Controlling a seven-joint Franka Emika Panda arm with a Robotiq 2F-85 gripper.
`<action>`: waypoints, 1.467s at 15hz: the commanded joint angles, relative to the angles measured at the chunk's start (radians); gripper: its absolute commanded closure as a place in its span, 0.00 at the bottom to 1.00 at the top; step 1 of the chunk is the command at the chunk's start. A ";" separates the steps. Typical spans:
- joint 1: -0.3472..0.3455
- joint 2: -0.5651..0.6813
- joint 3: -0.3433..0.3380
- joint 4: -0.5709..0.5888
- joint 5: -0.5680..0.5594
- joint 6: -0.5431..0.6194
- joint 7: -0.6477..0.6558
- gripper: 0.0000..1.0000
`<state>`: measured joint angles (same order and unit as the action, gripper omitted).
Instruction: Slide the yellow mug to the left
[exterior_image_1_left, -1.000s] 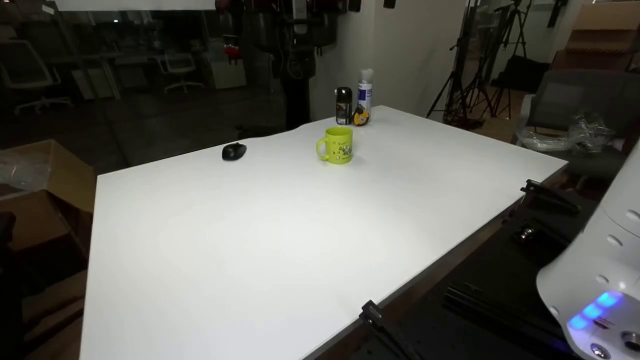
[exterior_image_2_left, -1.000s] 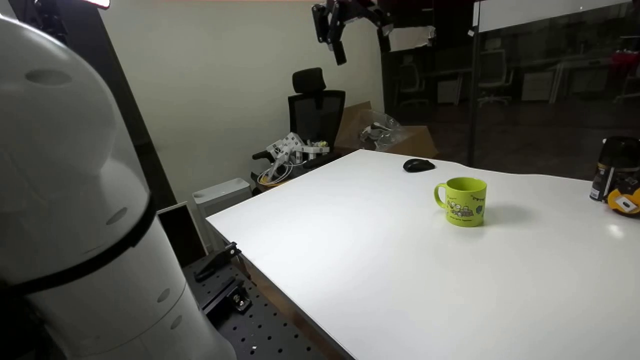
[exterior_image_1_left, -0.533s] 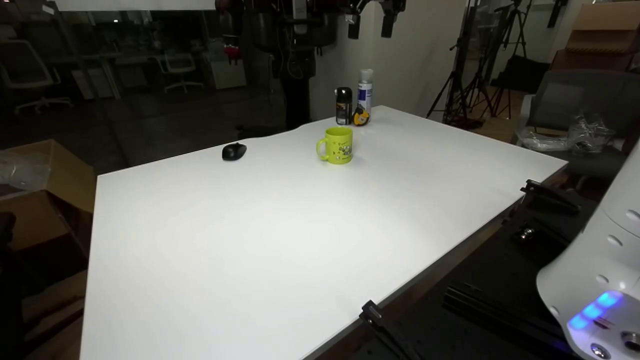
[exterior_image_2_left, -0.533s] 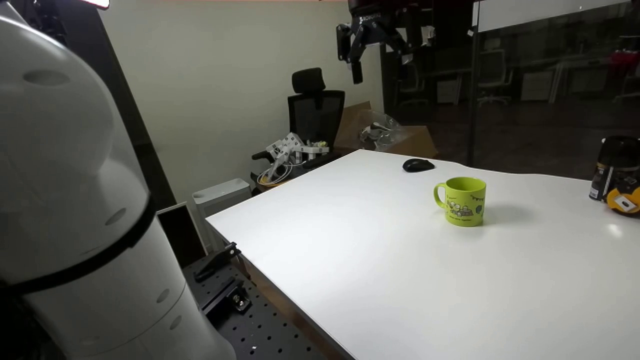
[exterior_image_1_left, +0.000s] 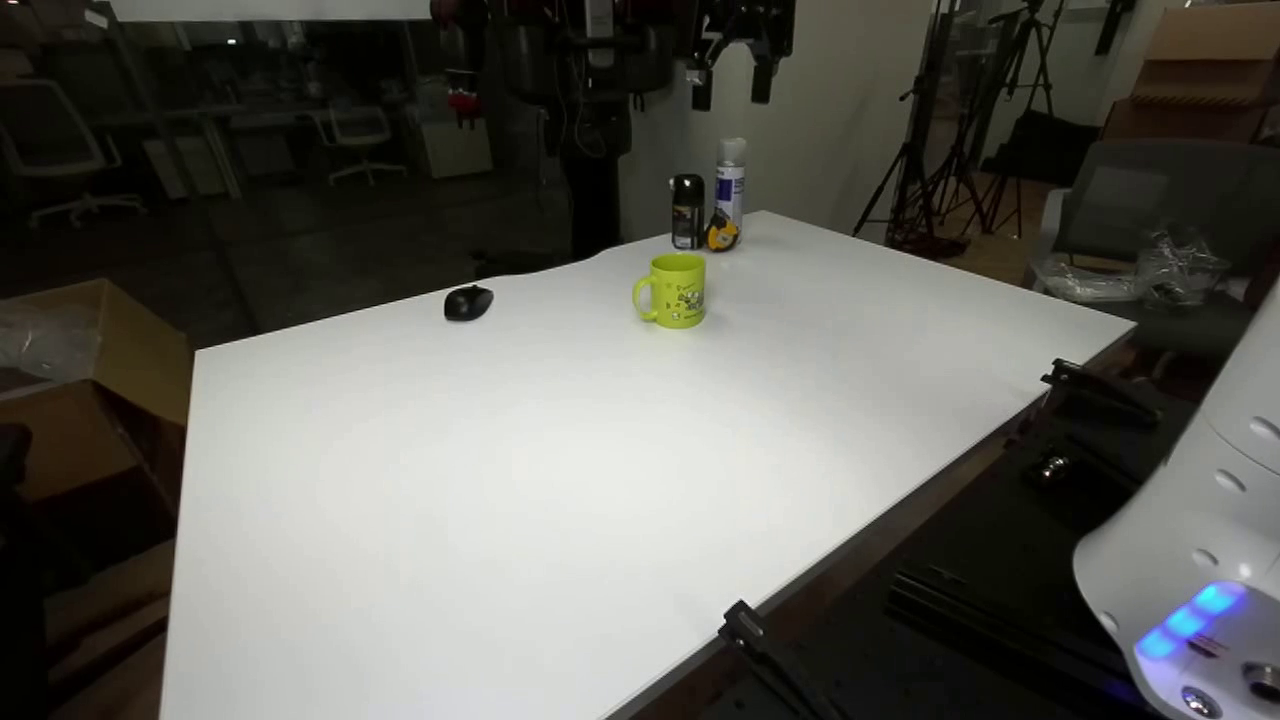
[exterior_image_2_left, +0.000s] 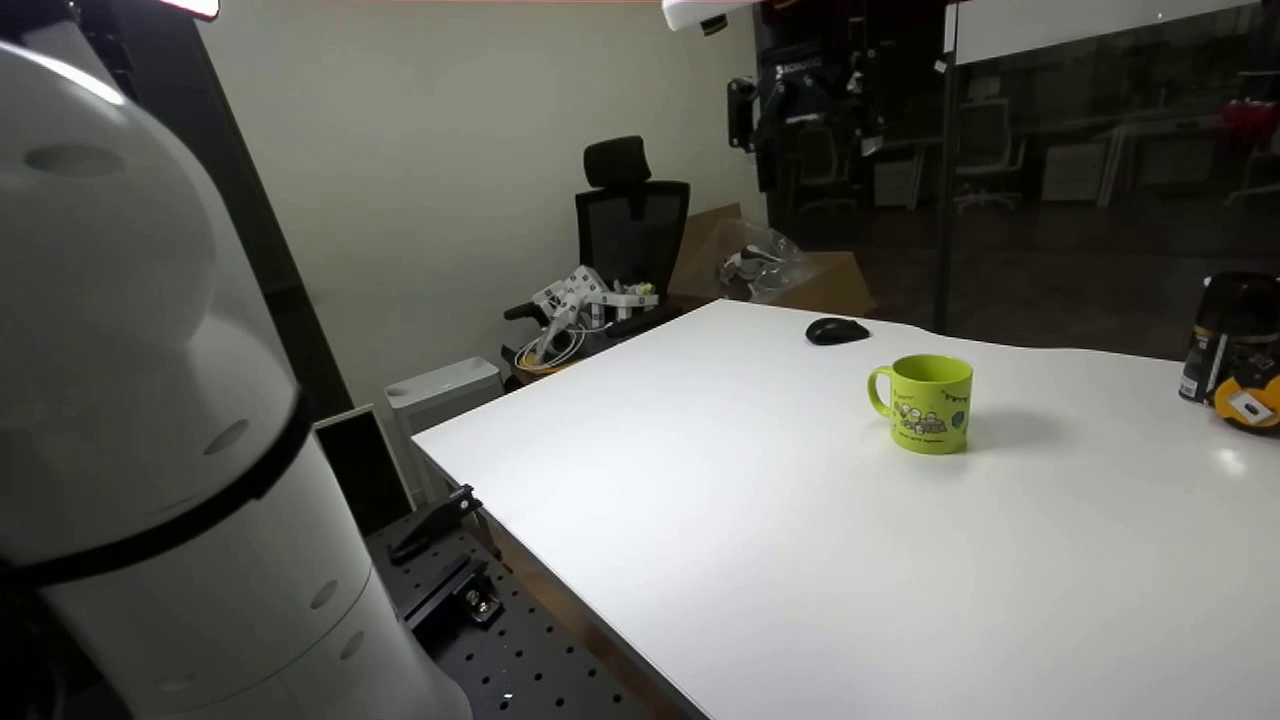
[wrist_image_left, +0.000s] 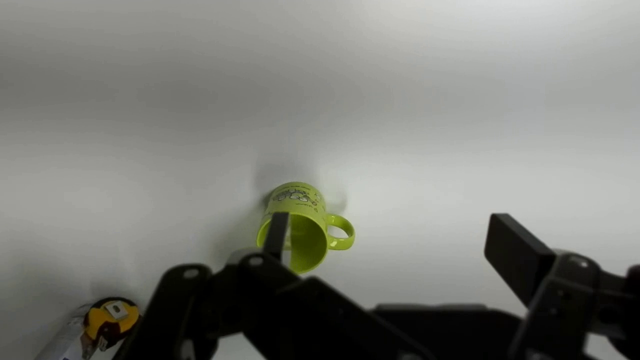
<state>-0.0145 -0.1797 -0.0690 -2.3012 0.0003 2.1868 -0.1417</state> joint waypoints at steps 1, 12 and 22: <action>-0.021 0.257 -0.033 0.214 0.054 -0.060 -0.145 0.00; -0.054 0.399 -0.008 0.311 0.017 0.053 -0.226 0.00; -0.057 0.565 0.037 0.432 -0.093 0.078 -0.283 0.00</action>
<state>-0.0521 0.3861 -0.0537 -1.8709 -0.0820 2.2673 -0.4319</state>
